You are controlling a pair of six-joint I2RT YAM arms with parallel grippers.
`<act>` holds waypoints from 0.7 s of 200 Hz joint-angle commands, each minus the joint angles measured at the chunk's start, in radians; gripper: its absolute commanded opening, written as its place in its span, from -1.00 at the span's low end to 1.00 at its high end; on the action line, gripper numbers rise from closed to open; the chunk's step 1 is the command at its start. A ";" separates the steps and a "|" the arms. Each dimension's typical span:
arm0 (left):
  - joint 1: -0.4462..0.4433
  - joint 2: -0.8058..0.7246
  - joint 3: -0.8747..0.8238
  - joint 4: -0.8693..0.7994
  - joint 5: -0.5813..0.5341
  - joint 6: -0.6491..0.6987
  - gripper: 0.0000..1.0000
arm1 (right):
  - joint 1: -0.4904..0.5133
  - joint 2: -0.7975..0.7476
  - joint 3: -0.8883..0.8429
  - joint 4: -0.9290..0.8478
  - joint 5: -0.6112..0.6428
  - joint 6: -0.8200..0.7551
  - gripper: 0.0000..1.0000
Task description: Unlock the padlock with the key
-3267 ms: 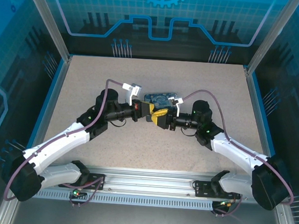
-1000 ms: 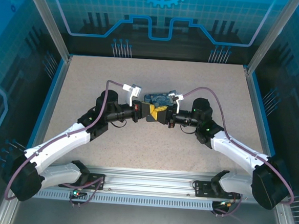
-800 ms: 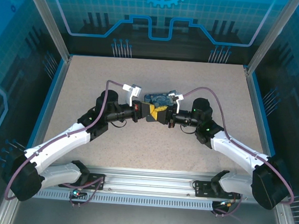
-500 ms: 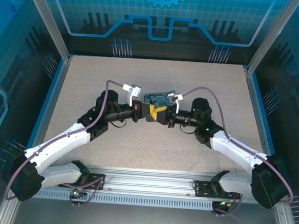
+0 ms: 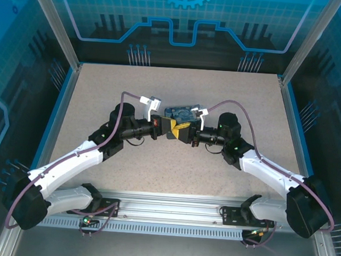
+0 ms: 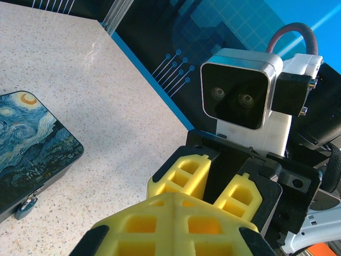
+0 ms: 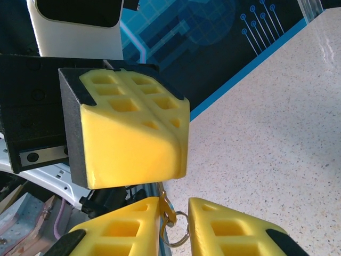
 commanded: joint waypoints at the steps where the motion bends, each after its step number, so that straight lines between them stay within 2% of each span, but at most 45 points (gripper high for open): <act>1: -0.007 -0.005 -0.003 0.033 0.004 0.001 -1.00 | 0.016 -0.008 -0.019 -0.001 -0.004 0.013 -0.60; 32: -0.007 -0.002 -0.005 0.031 0.007 0.001 -1.00 | 0.019 -0.008 -0.012 -0.004 0.004 0.015 -0.73; 57: -0.007 -0.002 -0.006 0.030 0.005 0.002 -0.99 | 0.019 -0.013 -0.010 -0.011 0.014 0.012 -0.93; 73: -0.007 -0.005 -0.005 0.024 0.001 0.008 -0.75 | 0.020 -0.026 -0.012 -0.033 0.032 -0.001 -1.00; 104: -0.005 -0.036 0.014 -0.061 -0.060 0.068 -0.16 | 0.016 -0.073 -0.010 -0.137 0.097 -0.057 -1.00; 124: -0.004 -0.058 0.018 -0.104 -0.108 0.102 0.12 | -0.002 -0.124 -0.013 -0.245 0.175 -0.097 -1.00; 140: -0.005 -0.056 0.024 -0.133 -0.139 0.113 0.24 | -0.030 -0.171 -0.013 -0.362 0.256 -0.122 -1.00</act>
